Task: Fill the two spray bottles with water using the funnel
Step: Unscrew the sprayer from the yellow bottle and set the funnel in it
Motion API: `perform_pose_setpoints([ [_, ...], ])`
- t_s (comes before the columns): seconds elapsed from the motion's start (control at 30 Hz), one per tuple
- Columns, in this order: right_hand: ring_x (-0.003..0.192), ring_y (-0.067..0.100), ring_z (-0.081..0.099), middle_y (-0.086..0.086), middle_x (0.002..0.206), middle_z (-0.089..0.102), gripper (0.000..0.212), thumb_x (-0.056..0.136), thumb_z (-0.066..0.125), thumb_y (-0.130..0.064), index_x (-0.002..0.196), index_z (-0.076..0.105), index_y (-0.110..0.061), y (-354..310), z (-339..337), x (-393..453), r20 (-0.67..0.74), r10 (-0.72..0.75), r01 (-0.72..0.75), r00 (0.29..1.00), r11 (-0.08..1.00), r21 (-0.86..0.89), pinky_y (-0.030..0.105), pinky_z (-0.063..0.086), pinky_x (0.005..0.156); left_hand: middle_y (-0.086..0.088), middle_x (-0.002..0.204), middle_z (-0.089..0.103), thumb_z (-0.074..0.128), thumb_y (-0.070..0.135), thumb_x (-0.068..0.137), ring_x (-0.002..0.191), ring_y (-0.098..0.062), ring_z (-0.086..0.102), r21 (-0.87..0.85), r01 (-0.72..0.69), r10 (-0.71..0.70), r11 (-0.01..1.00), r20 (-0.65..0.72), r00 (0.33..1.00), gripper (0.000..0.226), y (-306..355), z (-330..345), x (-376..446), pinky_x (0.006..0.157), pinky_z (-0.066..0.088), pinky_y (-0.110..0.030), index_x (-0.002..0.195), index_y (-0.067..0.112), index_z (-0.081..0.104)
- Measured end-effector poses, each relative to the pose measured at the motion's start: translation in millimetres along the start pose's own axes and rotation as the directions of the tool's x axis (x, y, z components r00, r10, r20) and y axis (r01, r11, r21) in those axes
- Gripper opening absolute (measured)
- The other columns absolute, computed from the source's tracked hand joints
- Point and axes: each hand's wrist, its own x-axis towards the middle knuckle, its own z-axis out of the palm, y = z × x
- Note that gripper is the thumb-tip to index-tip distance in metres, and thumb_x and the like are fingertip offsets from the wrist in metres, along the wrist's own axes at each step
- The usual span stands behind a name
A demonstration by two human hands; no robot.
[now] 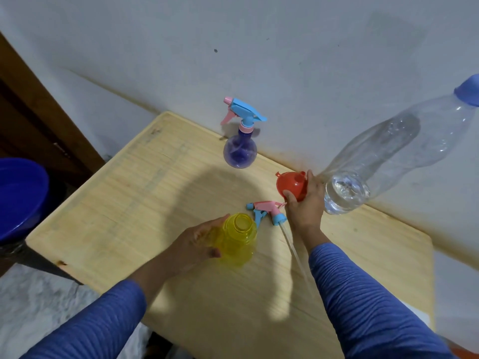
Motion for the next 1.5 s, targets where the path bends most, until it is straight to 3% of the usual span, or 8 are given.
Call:
perform_pose_setpoints([
  [0.17,0.136,0.026,0.031,0.011,0.149,0.028,0.065,0.084,0.068,-0.022,0.142,0.038,-0.017,0,2,5,0.027,-0.021,0.022,0.999,0.999,-0.044,0.032,0.022,0.114,0.010,0.126,0.061,0.089,0.047,0.049,0.121,-0.015,0.054,-0.057,-0.006,0.006,0.998,0.000,1.000,0.075,-1,0,0,0.102,0.041,-0.038,0.118,0.043,0.061],
  [0.27,0.137,0.027,0.030,0.011,0.150,0.027,0.062,0.084,0.067,-0.026,0.140,0.039,-0.024,0,4,4,0.051,-0.024,0.026,0.998,0.998,-0.054,0.035,0.021,0.114,0.017,0.123,0.062,0.088,0.048,0.050,0.118,-0.008,0.055,-0.032,-0.001,0.002,0.999,0.004,1.000,0.072,2,1,-1,0.098,0.043,-0.029,0.116,0.049,0.059],
  [0.4,0.127,0.023,0.042,0.006,0.141,0.041,0.064,0.080,0.071,-0.025,0.135,0.040,-0.033,-2,1,0,0.053,-0.074,0.074,0.996,0.997,0.005,0.044,0.038,0.109,0.023,0.120,0.062,0.086,0.052,0.049,0.116,-0.003,0.056,-0.008,-0.005,0.005,1.000,0.004,1.000,0.070,5,2,-1,0.095,0.046,-0.025,0.114,0.053,0.059],
  [0.77,0.105,0.011,0.051,0.008,0.133,0.052,0.069,0.078,0.073,-0.008,0.139,0.043,-0.015,-33,-37,-12,0.070,0.039,-0.051,0.997,0.983,0.178,0.003,0.040,0.075,0.024,0.111,0.066,0.088,0.056,0.037,0.107,-0.002,0.061,-0.063,0.013,-0.013,0.998,0.004,1.000,0.072,2,0,1,0.087,0.050,-0.021,0.105,0.054,0.064],
  [0.93,0.090,0.011,0.059,0.009,0.105,0.063,0.071,0.079,0.071,-0.001,0.141,0.040,-0.016,-57,-67,-39,0.152,-0.004,-0.061,0.988,0.907,0.417,0.016,0.051,0.082,0.018,0.107,0.069,0.089,0.053,0.039,0.104,-0.005,0.062,-0.105,0.008,-0.006,0.994,0.019,1.000,0.079,7,1,-3,0.080,0.051,-0.019,0.111,0.031,0.063],
  [1.2,0.063,-0.007,0.064,-0.014,0.075,0.072,0.056,0.081,0.063,0.010,0.131,0.049,-0.010,-116,-120,-83,0.179,-0.199,0.079,0.964,0.852,0.518,0.005,0.047,0.061,0.026,0.104,0.067,0.084,0.054,0.049,0.101,0.007,0.060,-0.078,-0.039,0.047,0.996,0.103,0.994,0.060,31,6,-17,0.082,0.046,-0.011,0.105,0.048,0.066],
  [1.4,0.078,-0.011,0.065,0.005,0.111,0.063,0.050,0.078,0.065,0.010,0.124,0.055,-0.006,-133,-122,-104,0.147,-0.294,0.198,0.944,0.865,0.460,0.005,0.047,0.066,0.006,0.130,0.057,0.085,0.056,0.049,0.120,-0.006,0.052,-0.066,-0.041,0.051,0.997,0.147,0.988,0.105,26,0,-17,0.099,0.043,-0.027,0.136,0.017,0.042],
  [1.5,0.090,-0.002,0.067,0.007,0.113,0.066,0.048,0.075,0.069,0.007,0.117,0.060,-0.014,-134,-115,-110,0.144,-0.357,0.267,0.923,0.863,0.428,0.012,0.052,0.079,0.010,0.127,0.054,0.085,0.061,0.041,0.112,0.006,0.055,-0.068,-0.027,0.036,0.997,0.144,0.989,0.115,24,-3,-17,0.090,0.045,-0.016,0.135,0.014,0.040],
])
